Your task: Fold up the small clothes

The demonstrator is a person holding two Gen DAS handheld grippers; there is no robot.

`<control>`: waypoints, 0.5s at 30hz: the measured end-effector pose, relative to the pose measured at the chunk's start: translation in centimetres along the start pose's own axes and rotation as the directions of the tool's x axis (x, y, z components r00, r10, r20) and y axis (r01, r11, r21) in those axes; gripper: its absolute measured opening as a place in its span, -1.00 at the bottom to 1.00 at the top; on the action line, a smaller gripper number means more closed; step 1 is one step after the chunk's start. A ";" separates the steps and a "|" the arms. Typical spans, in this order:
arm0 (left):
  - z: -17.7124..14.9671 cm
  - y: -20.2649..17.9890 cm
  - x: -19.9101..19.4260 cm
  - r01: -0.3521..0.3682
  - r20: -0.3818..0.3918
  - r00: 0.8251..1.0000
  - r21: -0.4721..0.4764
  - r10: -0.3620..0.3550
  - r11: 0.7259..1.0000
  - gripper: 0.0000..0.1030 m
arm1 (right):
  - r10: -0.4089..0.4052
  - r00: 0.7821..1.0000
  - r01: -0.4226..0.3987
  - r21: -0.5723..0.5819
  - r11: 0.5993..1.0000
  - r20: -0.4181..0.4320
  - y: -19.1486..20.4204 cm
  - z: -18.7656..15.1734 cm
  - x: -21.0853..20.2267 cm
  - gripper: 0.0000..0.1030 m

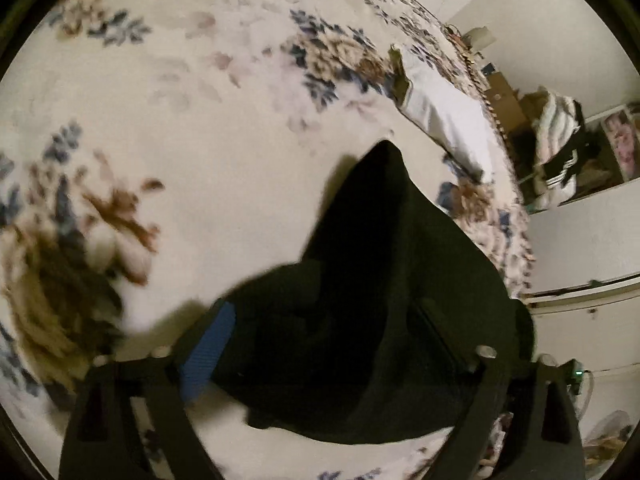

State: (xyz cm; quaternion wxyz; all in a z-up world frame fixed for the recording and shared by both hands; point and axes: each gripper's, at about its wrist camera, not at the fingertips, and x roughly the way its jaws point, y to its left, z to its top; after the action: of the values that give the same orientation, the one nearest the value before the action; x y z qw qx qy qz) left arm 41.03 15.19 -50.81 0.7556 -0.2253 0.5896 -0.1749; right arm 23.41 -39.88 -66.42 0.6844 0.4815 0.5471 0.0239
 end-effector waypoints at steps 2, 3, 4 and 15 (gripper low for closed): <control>-0.5 -0.8 2.5 0.011 -0.094 0.996 0.040 -0.008 0.999 0.82 | -0.091 0.996 0.091 -0.075 0.993 -0.001 1.1 -0.6 0.4 0.81; -0.7 -1.4 3.4 -0.005 -0.112 0.994 0.073 0.014 0.997 0.86 | -0.113 0.994 0.112 -0.090 0.990 -0.005 1.4 -0.4 0.8 0.81; -0.8 -2.1 4.1 -0.025 -0.111 0.993 0.115 0.038 0.993 0.88 | -0.131 0.991 0.129 -0.091 0.987 -0.015 1.5 -0.2 1.2 0.81; -1.1 -3.1 1.7 0.387 -0.042 0.921 -0.042 -0.388 0.921 0.06 | -0.050 0.998 0.050 0.010 0.999 0.031 -0.7 0.3 1.0 -0.12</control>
State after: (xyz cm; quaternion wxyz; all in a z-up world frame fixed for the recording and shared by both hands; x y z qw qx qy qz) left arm 40.35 11.59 -50.72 0.6874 -0.3455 0.5549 -0.3166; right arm 23.71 -39.92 -67.63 0.6911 0.4710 0.5483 -0.0034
